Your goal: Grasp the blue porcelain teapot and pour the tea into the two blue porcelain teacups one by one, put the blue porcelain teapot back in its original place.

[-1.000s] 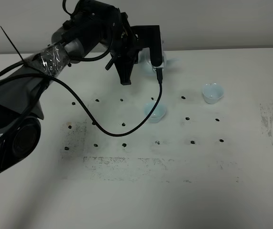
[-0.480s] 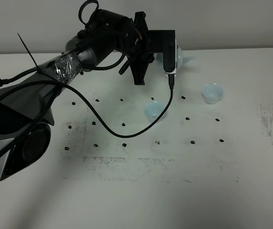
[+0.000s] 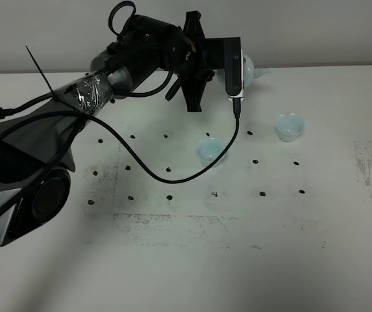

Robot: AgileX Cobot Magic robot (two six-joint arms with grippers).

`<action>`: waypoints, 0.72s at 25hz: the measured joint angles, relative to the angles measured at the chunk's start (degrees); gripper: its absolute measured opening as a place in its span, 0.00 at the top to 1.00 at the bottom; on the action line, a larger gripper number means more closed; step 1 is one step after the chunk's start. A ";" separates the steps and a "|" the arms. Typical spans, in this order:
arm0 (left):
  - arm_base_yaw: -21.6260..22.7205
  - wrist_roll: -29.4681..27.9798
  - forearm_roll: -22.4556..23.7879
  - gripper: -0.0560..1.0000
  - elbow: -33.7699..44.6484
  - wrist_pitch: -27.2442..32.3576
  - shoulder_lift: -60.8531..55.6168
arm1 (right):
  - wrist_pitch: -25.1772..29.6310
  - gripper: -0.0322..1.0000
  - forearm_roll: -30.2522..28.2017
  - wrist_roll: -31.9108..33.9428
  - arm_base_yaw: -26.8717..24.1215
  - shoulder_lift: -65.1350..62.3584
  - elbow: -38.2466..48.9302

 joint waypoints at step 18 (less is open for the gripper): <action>-0.68 12.09 -7.23 0.87 0.00 -1.66 0.96 | 0.00 0.50 0.00 0.00 0.00 0.00 0.00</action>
